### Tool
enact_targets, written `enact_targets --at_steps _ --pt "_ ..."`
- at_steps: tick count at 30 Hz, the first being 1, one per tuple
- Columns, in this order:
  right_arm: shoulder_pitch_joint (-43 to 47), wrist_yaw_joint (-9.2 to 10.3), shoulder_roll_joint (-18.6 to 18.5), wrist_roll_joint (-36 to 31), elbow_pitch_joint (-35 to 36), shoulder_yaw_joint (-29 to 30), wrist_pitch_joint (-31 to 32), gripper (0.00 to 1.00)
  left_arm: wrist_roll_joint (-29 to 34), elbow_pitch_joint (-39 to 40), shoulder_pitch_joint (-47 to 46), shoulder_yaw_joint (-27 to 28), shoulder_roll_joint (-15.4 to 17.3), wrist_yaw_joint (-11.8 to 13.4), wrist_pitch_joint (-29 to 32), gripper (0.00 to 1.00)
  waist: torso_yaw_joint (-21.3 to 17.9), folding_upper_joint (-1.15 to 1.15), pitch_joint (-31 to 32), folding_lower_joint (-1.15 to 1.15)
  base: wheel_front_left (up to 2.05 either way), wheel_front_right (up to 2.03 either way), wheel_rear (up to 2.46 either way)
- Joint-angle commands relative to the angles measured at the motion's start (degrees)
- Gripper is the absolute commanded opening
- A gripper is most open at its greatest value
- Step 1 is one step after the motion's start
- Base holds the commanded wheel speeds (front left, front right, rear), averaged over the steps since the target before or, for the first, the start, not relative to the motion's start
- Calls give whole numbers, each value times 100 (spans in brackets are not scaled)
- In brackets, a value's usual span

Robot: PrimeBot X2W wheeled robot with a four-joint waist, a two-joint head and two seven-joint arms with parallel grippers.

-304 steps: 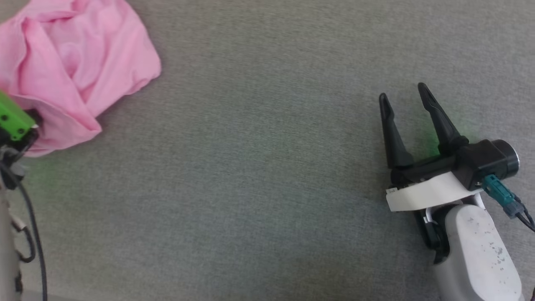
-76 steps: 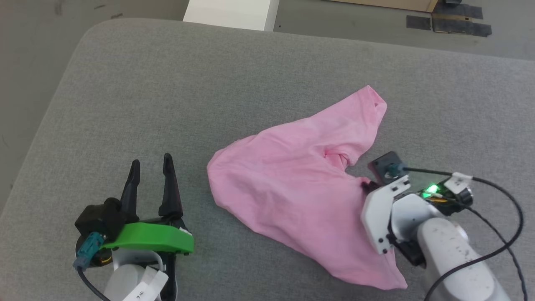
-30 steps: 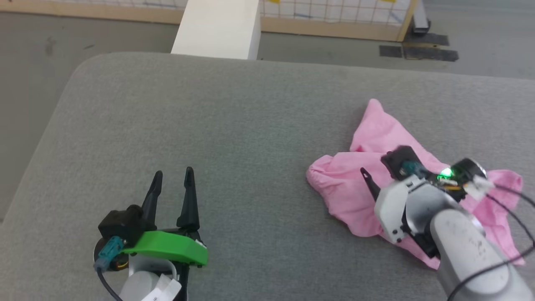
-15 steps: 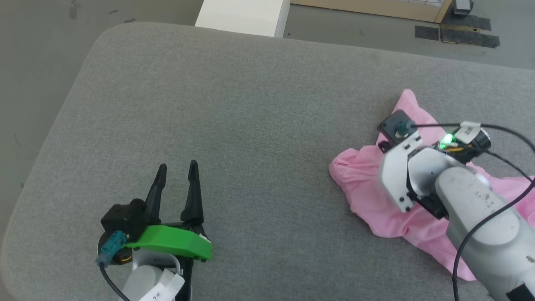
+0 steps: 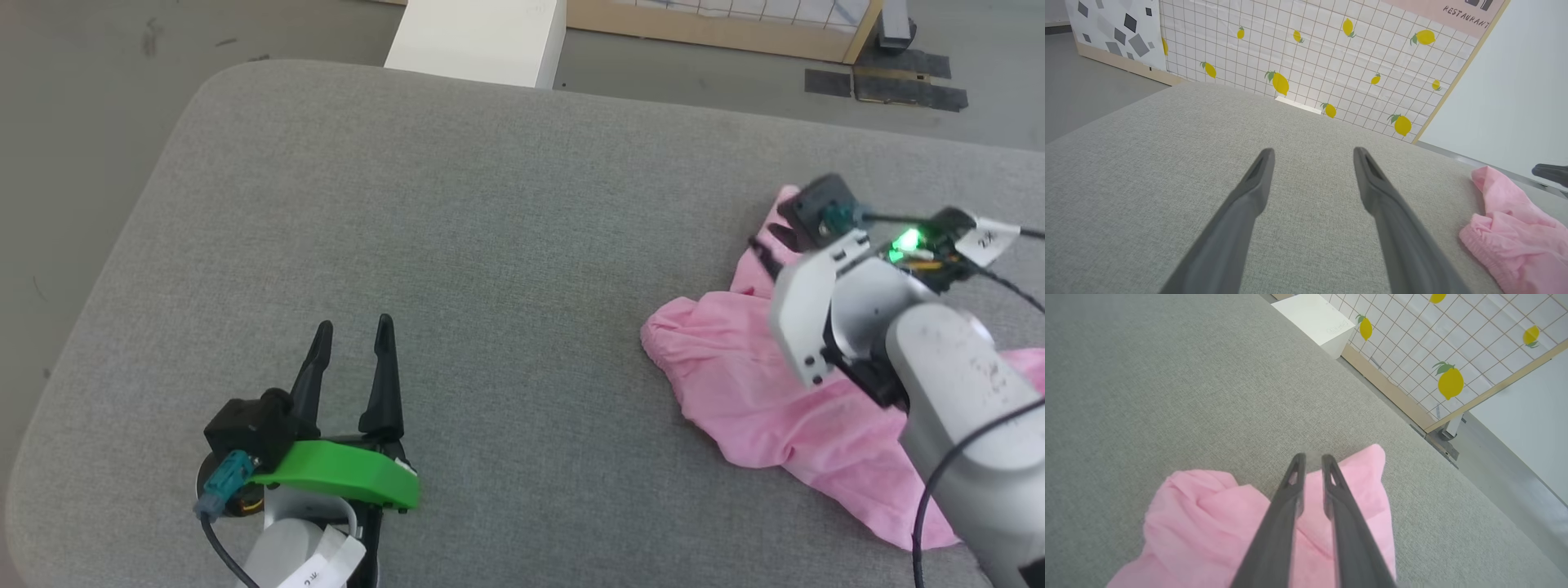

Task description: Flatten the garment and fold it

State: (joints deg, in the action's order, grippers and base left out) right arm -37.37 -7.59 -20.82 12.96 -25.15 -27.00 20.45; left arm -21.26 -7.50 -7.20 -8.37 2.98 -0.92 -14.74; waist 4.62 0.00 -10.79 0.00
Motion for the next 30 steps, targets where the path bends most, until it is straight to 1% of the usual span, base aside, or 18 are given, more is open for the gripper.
enact_targets --at_steps 1,6,10,15,21,22,23,24,27,30 --pt "212 10 -55 23 86 15 -102 100 -71 -5 -64 16 -10 40 -26 100 -30 0 24 0 0 0 0" --pt "862 10 -190 41 452 94 -312 100 -51 10 -34 46 -10 15 -26 100 -150 0 15 0 0 0 0" --pt "1213 10 -200 -19 501 276 -374 100 -30 27 -71 46 -10 0 -26 100 -233 0 -77 0 0 0 0" --pt "1145 10 -124 -139 285 357 -501 100 -18 68 -182 0 -10 2 -26 100 -227 0 -266 0 0 0 0" --pt "740 10 28 -163 -187 110 -332 100 -36 41 -269 -44 -10 5 -26 100 -148 0 -449 0 0 0 0" --pt "686 10 39 -138 -275 56 -263 82 -40 32 -276 -46 -10 4 -26 100 -137 0 -459 0 0 0 0" --pt "632 10 42 -115 -352 -3 -202 27 -45 23 -282 -50 -10 1 -26 100 -123 0 -468 0 0 0 0" --pt "574 10 53 -77 -414 -50 -174 0 -53 18 -288 -59 -10 4 -26 100 -105 0 -474 0 0 0 0" --pt "447 10 90 15 -472 -111 -220 0 -71 15 -284 -74 -10 33 -26 100 -82 0 -454 0 0 0 0" --pt "399 10 151 153 -352 -87 -338 0 -69 -13 -260 -47 -10 34 -26 100 -84 0 -390 0 0 0 0"
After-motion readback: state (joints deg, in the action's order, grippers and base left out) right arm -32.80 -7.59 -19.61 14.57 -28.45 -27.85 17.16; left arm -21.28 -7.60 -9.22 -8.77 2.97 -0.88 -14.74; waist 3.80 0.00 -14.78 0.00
